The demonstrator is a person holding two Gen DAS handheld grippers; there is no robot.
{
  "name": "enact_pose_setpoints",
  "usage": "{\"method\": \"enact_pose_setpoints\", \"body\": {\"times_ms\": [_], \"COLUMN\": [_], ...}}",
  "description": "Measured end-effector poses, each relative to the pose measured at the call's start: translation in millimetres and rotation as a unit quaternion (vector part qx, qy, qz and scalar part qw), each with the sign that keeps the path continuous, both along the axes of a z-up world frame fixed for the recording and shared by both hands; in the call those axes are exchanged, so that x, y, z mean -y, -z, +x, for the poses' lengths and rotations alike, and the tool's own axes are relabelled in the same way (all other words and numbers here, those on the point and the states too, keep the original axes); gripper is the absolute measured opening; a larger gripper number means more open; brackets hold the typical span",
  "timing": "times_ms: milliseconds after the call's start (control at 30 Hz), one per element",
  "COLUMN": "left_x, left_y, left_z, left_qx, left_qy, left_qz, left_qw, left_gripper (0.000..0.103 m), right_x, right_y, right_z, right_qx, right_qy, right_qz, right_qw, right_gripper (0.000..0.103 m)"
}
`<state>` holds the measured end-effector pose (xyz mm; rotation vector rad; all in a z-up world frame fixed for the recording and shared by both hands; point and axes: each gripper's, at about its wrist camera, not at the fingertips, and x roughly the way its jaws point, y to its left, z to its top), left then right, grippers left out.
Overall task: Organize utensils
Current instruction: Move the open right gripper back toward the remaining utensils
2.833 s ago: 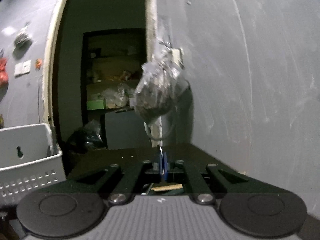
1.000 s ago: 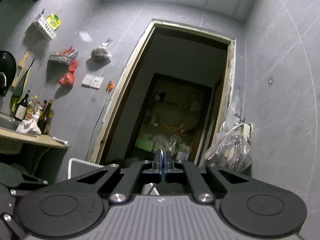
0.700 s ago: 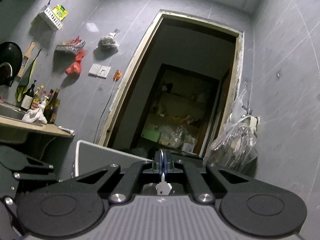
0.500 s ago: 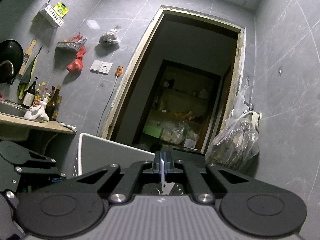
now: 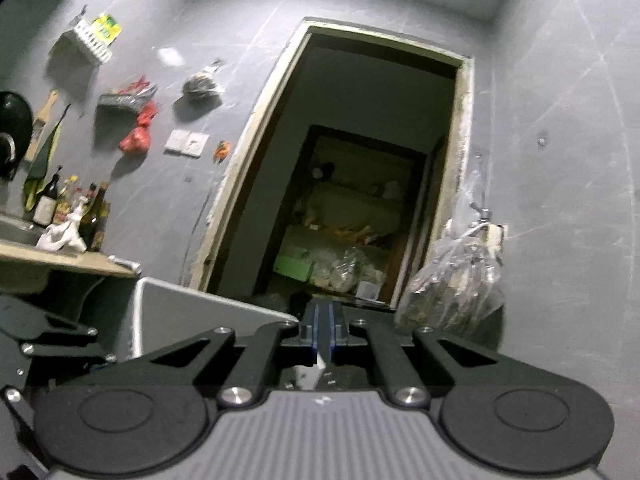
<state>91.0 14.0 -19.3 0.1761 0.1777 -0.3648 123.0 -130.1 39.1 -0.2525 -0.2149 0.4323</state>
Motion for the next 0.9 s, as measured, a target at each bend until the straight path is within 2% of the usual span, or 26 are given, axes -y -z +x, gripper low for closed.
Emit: {"method": "enact_pose_setpoints", "body": {"times_ms": [300,400,467,500,600,700,833,900], "left_x": [-0.1,-0.1,-0.4,-0.1,-0.2,-0.1,-0.5,-0.5], "left_y": [0.0,0.0,0.0,0.0,0.1,0.0,0.0,0.0], "left_z": [0.0,-0.1,0.1,-0.1,-0.1,-0.1,0.3,0.3], "left_qx": [0.000,0.000,0.000,0.000,0.000,0.000,0.000,0.000], "left_qy": [0.000,0.000,0.000,0.000,0.000,0.000,0.000,0.000], "left_qz": [0.000,0.000,0.000,0.000,0.000,0.000,0.000,0.000], "left_qw": [1.0000,1.0000,1.0000,1.0000,1.0000,1.0000,1.0000,1.0000], "left_gripper": [0.078,0.078,0.078,0.078,0.078,0.078,0.078,0.078], "right_x": [34.3,43.9,49.3,52.2,57.2,61.4,72.7,83.2], "right_y": [-9.0,-9.8,-9.8,-9.2,-7.7,-6.0,-2.6,-2.5], "right_z": [7.0,8.5,9.3,9.5,10.5,13.7,20.8,28.8], "right_qx": [-0.003,-0.007,-0.007,-0.005,-0.004,-0.008,-0.038,-0.069], "right_qy": [0.045,0.054,0.062,0.065,0.077,0.088,0.096,0.100], "right_qz": [0.045,0.058,0.069,0.076,0.083,0.093,0.124,0.154], "right_qw": [0.998,0.997,0.996,0.995,0.994,0.992,0.987,0.981], "right_gripper": [0.044,0.066,0.093,0.097,0.103,0.103,0.103,0.103]}}
